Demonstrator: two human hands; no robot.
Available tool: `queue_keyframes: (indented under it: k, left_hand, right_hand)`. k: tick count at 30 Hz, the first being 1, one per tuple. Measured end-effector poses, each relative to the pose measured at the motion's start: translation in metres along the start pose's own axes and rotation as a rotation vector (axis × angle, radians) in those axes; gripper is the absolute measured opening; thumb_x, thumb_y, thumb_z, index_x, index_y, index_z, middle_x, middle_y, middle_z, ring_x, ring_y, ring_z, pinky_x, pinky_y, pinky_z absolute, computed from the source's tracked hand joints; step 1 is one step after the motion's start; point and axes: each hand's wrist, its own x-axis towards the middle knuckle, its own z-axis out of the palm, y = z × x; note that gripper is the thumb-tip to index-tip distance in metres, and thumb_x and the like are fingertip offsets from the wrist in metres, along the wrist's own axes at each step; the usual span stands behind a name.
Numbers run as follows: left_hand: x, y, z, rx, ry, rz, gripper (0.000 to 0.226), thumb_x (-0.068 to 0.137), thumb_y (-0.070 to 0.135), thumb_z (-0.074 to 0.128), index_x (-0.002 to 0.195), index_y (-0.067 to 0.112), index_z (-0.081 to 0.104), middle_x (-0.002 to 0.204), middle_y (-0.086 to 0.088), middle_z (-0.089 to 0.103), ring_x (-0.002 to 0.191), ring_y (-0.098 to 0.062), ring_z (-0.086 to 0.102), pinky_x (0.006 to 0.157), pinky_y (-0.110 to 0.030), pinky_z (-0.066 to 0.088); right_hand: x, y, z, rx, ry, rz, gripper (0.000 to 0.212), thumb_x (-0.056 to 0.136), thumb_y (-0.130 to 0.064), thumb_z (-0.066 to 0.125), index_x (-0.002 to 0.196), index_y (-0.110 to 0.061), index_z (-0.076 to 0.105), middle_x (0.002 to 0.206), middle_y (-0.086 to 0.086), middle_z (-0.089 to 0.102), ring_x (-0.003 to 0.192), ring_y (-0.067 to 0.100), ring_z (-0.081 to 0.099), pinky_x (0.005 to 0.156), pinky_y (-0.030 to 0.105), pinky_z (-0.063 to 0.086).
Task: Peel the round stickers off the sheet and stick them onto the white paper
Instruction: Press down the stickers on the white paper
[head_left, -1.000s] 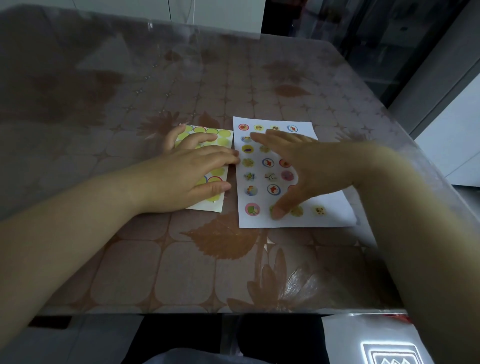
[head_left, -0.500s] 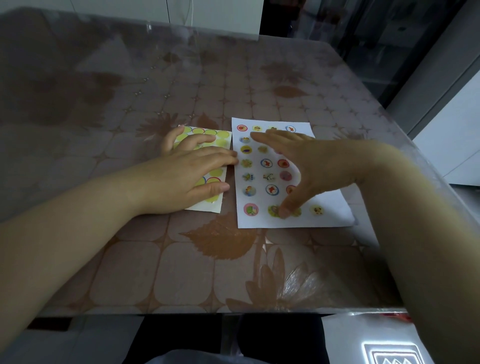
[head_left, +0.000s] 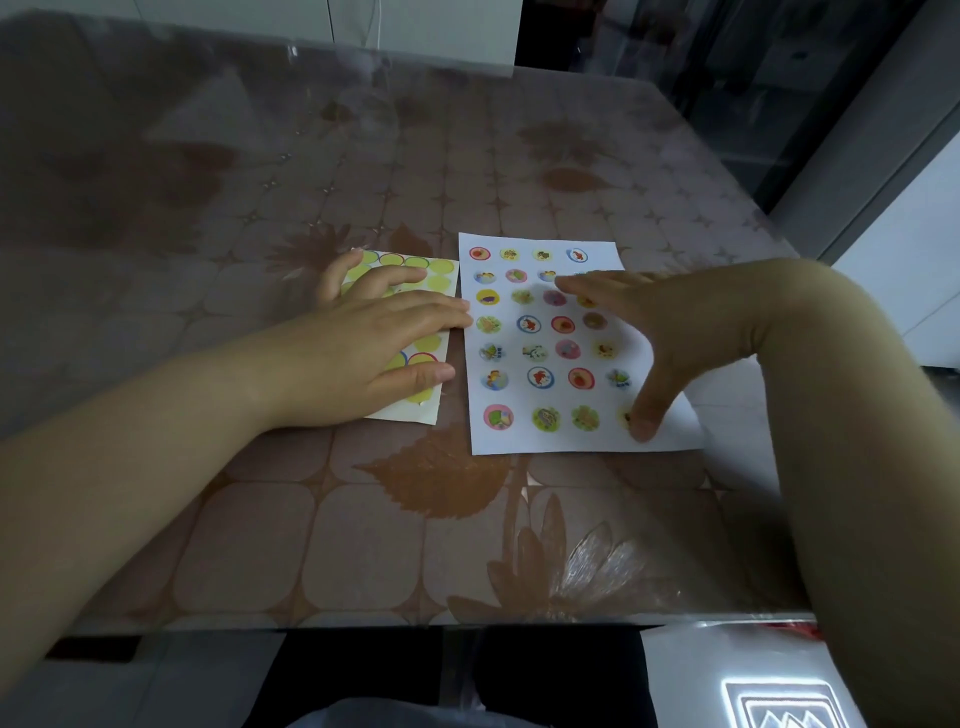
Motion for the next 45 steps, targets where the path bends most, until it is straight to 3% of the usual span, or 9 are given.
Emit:
queue_keyframes:
  k: [5,11,13,19,23,28,31,40,45]
  left_hand:
    - [0.000,0.000,0.000,0.003,0.008,0.003,0.067,0.075,0.065,0.014,0.133,0.037,0.035,0.138,0.028,0.031,0.132,0.003,0.004,0.108,-0.034,-0.015]
    - [0.000,0.000,0.000,0.008,0.001,-0.008,0.069,0.074,0.065,0.013,0.133,0.037,0.034,0.140,0.028,0.030,0.135,0.000,0.004,0.108,-0.033,-0.016]
    - [-0.001,0.000,0.000,0.002,0.003,-0.008,0.068,0.074,0.065,0.014,0.133,0.037,0.034,0.140,0.027,0.031,0.134,0.001,0.005,0.108,-0.033,-0.016]
    - [-0.001,-0.001,0.001,-0.013,0.010,0.002,0.067,0.076,0.064,0.016,0.133,0.036,0.035,0.140,0.026,0.031,0.132,0.004,0.004,0.109,-0.035,-0.014]
    - [-0.001,-0.001,0.001,-0.003,0.012,0.003,0.067,0.076,0.064,0.016,0.133,0.036,0.036,0.140,0.025,0.033,0.136,-0.004,0.008,0.110,-0.037,-0.013]
    - [-0.001,-0.001,0.001,0.006,0.018,0.003,0.067,0.076,0.064,0.015,0.133,0.035,0.036,0.140,0.025,0.032,0.135,-0.003,0.007,0.108,-0.034,-0.015]
    - [-0.001,-0.001,0.001,0.009,0.017,0.003,0.067,0.076,0.063,0.015,0.133,0.035,0.035,0.140,0.024,0.033,0.135,-0.003,0.006,0.106,-0.030,-0.016]
    - [0.000,-0.001,0.001,0.025,0.007,0.001,0.068,0.076,0.064,0.014,0.134,0.036,0.032,0.142,0.023,0.032,0.137,-0.004,0.006,0.108,-0.033,-0.015]
    - [0.000,-0.002,0.001,0.033,0.013,0.000,0.068,0.075,0.064,0.013,0.134,0.036,0.033,0.142,0.022,0.032,0.136,-0.004,0.006,0.107,-0.031,-0.016]
  right_hand:
    - [0.007,0.002,0.002,-0.031,-0.011,0.011,0.135,0.040,-0.066,0.074,0.147,-0.030,-0.001,0.155,0.008,0.009,0.140,0.035,0.018,0.112,0.047,0.023]
    - [-0.009,0.009,-0.007,0.099,0.007,0.023,0.131,0.035,-0.071,0.075,0.144,-0.034,0.013,0.151,-0.004,0.026,0.129,0.018,0.036,0.106,0.036,0.032]
    - [-0.011,0.013,-0.011,0.098,0.041,0.047,0.132,0.034,-0.072,0.074,0.145,-0.028,0.015,0.150,0.003,0.030,0.132,0.025,0.036,0.107,0.038,0.032]
    - [-0.002,0.000,-0.002,0.015,0.051,-0.026,0.129,0.043,-0.069,0.071,0.147,-0.031,0.005,0.155,0.004,0.016,0.140,0.028,0.023,0.112,0.040,0.026]
    - [-0.013,-0.005,-0.007,0.170,-0.089,0.045,0.135,0.042,-0.056,0.082,0.143,-0.042,-0.007,0.154,-0.018,0.007,0.140,0.011,0.018,0.113,0.037,0.021]
    - [-0.017,-0.005,-0.009,0.225,-0.092,0.042,0.139,0.029,-0.066,0.073,0.140,-0.049,-0.008,0.152,-0.025,0.004,0.139,0.007,0.017,0.114,0.040,0.021]
    - [-0.020,-0.004,-0.012,0.315,-0.045,0.026,0.131,0.033,-0.066,0.070,0.141,-0.050,-0.002,0.151,-0.024,0.010,0.133,0.002,0.020,0.109,0.030,0.021]
    - [0.002,-0.035,-0.003,0.403,0.187,-0.023,0.103,0.066,-0.058,0.065,0.145,-0.038,0.003,0.154,-0.014,0.009,0.137,0.014,0.024,0.106,0.033,0.027]
    - [0.009,-0.051,-0.001,0.433,0.216,-0.063,0.105,0.067,-0.052,0.071,0.146,-0.036,0.003,0.154,-0.011,0.012,0.140,0.012,0.015,0.110,0.033,0.022]
